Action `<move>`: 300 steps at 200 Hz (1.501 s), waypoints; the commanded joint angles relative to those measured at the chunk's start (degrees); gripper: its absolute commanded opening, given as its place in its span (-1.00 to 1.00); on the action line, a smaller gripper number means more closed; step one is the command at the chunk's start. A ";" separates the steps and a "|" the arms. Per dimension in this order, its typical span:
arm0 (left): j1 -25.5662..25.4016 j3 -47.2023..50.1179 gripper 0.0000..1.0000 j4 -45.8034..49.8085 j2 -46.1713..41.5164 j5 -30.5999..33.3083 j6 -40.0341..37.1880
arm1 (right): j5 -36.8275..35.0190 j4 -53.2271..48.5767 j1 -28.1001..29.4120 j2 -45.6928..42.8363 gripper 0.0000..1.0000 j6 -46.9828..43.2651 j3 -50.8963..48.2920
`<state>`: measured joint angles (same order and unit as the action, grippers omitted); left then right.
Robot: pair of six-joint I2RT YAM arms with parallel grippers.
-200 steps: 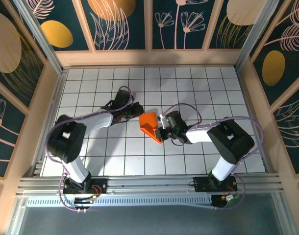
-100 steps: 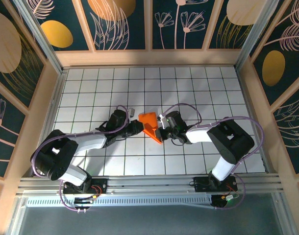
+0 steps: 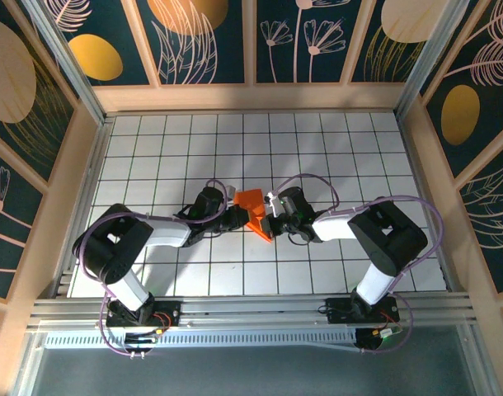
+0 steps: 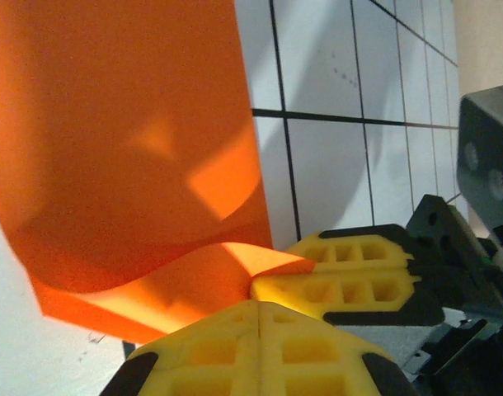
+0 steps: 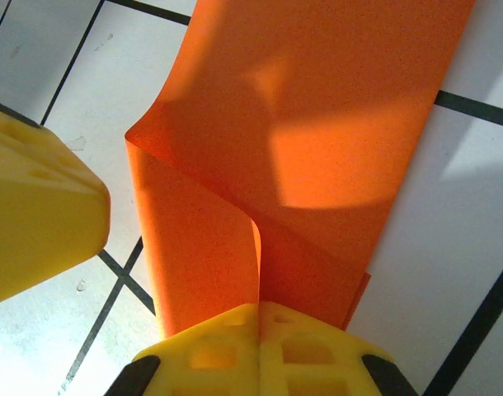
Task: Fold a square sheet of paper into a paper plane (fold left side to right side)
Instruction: Third fold the triangle at the center of the table.
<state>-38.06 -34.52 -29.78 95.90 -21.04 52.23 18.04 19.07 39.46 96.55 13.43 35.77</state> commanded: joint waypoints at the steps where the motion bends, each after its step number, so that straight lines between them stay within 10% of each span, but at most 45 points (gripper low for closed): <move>1: -0.23 -1.16 -0.95 -2.48 1.38 -1.11 0.69 | -1.98 -4.13 0.35 2.14 -1.00 -1.07 0.01; 217: -0.26 -2.80 -0.99 7.46 6.77 4.43 -0.77 | -1.72 -4.81 0.42 1.48 -1.00 -0.77 1.17; 300: -0.25 -4.89 -1.00 16.15 9.13 7.68 -0.09 | -2.90 -12.47 -1.20 -3.47 -0.56 0.69 7.24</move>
<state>-38.39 -39.83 -19.70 101.45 -18.61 52.42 17.21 11.68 39.31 96.23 13.96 40.40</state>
